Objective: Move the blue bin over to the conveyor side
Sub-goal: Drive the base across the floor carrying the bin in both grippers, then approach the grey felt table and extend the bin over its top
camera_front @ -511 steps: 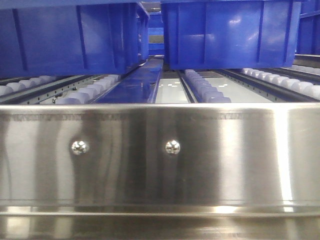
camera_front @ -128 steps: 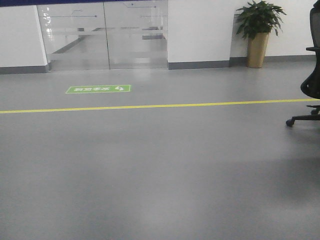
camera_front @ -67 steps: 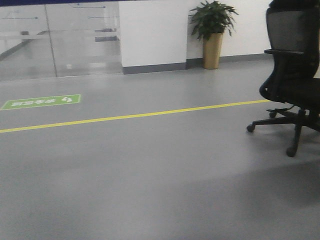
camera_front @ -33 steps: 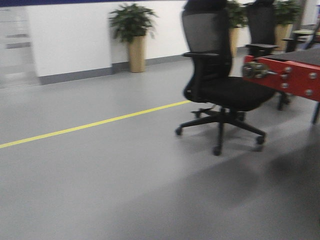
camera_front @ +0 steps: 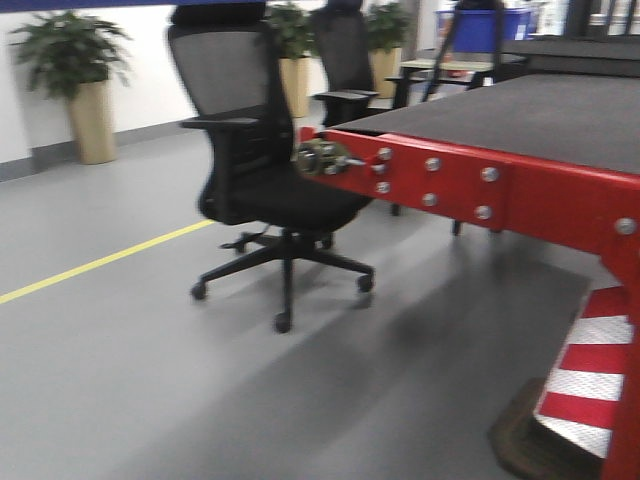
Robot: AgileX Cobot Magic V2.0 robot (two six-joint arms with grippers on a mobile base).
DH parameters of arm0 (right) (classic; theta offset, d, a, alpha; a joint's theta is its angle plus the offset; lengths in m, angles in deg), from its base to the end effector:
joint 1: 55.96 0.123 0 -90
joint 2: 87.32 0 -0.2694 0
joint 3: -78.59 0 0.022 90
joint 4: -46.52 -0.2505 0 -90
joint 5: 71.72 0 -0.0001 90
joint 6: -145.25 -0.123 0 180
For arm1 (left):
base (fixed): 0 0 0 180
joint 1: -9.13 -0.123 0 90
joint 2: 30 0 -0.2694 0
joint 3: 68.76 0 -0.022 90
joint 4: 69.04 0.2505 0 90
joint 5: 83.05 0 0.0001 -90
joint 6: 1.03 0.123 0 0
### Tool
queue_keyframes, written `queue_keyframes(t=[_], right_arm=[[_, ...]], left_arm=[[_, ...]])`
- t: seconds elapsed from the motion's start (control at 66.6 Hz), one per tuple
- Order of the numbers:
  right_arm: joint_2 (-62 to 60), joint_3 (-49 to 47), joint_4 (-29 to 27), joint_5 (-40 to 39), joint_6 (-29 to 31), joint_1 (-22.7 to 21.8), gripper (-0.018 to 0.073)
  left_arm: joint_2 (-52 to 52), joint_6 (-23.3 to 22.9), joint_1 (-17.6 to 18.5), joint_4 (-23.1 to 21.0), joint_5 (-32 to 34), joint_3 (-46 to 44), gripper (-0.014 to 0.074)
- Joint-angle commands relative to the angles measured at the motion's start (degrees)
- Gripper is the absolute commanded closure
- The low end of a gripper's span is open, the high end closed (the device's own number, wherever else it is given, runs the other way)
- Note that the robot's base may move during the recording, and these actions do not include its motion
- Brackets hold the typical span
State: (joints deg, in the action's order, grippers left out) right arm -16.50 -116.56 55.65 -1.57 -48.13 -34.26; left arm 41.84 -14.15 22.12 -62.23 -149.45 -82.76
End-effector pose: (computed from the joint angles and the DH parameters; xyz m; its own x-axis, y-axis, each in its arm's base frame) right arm 0.1971 0.0587 0.4660 -0.5771 -0.0402 -0.8157 -0.1525 0.9865 0.0593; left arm 0.2150 -0.0359 0.4623 -0.5617 -0.0543 -0.8256 0.0351 0.9954 -0.0893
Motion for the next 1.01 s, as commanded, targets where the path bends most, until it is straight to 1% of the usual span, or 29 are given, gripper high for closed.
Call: queue_keyframes(t=[0.0,0.991], right_arm=[[-1.11,-1.27,1.06,-6.36,1.05,0.02,0.0631],[-1.11,-1.27,1.06,-6.36,1.05,0.02,0.0631]], left_arm=[[-1.05,0.67,0.48,-1.01,5.77,-1.28,0.0605],[-1.05,0.67,0.48,-1.01,5.77,-1.28,0.0605]])
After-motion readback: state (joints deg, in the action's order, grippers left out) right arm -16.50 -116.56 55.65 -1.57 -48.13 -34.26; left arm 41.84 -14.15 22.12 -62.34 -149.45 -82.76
